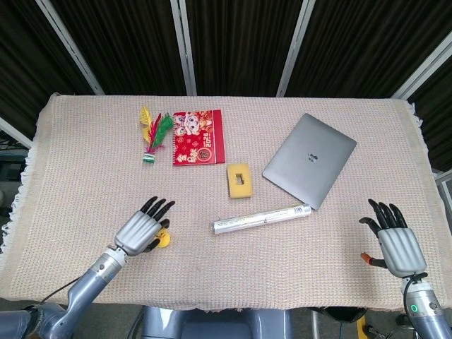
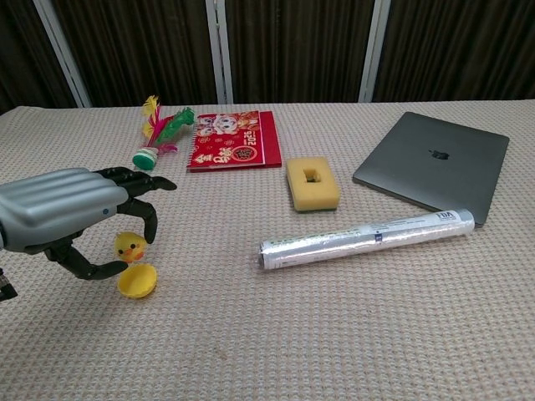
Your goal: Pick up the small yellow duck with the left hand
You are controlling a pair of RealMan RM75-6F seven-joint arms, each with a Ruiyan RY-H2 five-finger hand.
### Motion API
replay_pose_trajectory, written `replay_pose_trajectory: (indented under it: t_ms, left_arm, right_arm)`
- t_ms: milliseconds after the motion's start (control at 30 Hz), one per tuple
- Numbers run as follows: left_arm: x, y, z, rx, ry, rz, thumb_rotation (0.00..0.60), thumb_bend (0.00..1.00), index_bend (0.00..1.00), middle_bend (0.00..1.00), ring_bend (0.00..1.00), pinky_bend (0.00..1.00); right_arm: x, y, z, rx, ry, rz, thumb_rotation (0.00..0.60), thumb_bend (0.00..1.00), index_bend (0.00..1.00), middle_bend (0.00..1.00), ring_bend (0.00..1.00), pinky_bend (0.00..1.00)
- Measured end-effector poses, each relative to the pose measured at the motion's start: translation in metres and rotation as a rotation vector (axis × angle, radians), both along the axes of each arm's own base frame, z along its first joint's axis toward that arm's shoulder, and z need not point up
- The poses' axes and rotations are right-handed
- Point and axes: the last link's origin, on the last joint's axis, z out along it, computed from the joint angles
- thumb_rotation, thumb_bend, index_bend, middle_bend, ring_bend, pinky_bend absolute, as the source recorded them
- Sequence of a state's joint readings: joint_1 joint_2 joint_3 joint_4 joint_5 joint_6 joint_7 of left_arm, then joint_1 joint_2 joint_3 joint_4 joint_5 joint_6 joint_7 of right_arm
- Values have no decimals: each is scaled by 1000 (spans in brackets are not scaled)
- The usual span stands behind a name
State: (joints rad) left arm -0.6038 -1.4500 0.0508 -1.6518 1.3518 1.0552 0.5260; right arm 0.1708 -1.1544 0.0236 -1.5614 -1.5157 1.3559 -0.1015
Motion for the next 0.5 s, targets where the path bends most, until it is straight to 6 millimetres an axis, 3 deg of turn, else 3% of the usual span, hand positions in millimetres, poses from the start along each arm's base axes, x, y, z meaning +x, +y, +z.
replay_pose_trajectory:
  t_ms: [500]
  left_arm:
    - [-11,-2,-13,-9,34,27,600,374,421,0,0,49]
  right_arm:
    - [0,0,0,4,-2,1,600,0,297,14,0,0]
